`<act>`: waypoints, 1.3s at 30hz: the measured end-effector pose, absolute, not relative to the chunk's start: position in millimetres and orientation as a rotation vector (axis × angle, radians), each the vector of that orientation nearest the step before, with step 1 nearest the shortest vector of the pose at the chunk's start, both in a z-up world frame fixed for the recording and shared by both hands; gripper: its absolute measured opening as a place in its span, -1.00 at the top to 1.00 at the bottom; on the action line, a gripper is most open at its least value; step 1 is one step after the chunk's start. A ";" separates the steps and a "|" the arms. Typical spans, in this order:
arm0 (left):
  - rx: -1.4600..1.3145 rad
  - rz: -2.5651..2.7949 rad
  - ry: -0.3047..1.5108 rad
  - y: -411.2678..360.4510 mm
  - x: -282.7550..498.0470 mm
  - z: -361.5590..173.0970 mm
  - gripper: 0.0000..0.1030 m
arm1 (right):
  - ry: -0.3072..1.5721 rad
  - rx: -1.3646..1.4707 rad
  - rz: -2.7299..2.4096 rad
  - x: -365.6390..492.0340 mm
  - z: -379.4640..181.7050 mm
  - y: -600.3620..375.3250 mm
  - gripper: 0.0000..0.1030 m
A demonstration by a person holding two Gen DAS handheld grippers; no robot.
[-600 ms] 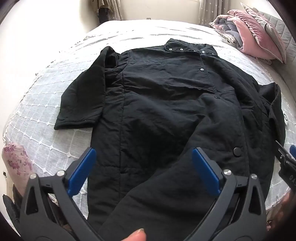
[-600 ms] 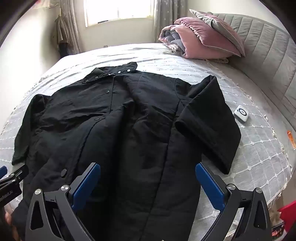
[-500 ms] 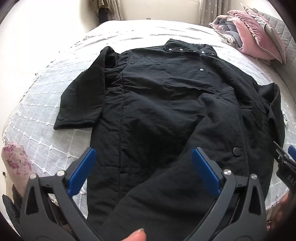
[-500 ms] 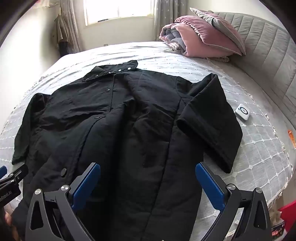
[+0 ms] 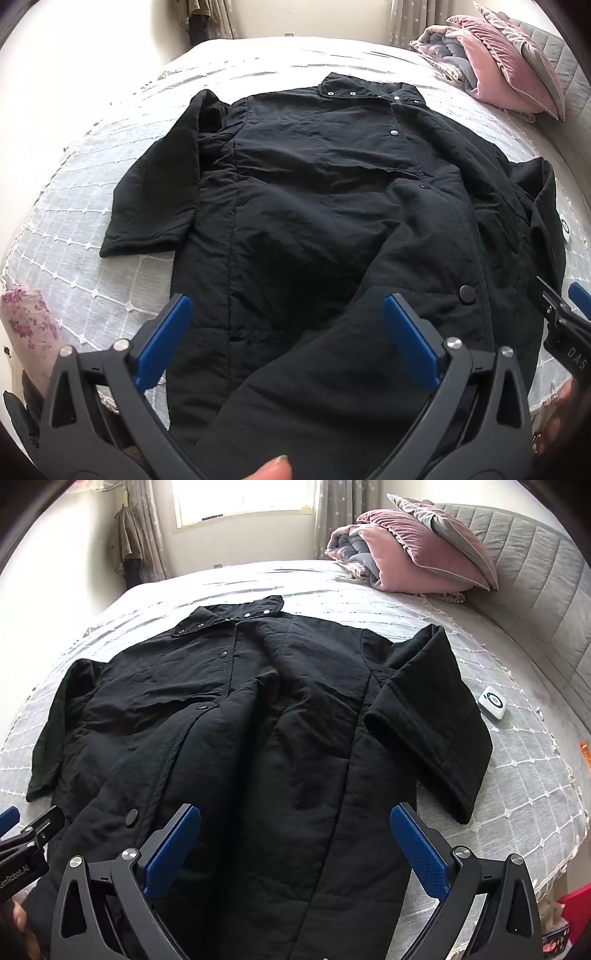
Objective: Fold large clothes
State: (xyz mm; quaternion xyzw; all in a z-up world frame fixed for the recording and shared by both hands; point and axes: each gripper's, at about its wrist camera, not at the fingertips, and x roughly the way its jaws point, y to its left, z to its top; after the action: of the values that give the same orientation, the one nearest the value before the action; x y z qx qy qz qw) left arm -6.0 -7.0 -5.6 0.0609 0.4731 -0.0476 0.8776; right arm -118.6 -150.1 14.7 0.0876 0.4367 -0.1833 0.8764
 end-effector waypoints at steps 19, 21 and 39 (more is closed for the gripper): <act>0.122 -0.115 1.004 -6.2 -2.7 -8.5 -0.99 | 0.913 0.188 -0.381 -121.0 13.0 -154.0 -1.00; 0.123 -0.117 1.003 -5.7 -2.8 -8.2 -0.99 | 0.912 0.189 -0.382 -121.5 12.6 -154.7 -1.00; 0.129 -0.139 1.020 -8.2 -4.1 -9.5 -0.99 | 0.919 0.189 -0.382 -121.4 10.9 -156.1 -1.00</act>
State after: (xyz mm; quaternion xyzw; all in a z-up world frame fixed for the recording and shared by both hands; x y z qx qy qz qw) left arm -4.1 -8.2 -9.5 0.0616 0.4873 -0.0666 0.8685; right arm -121.4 -156.1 10.9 0.0903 0.4401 -0.1831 0.8744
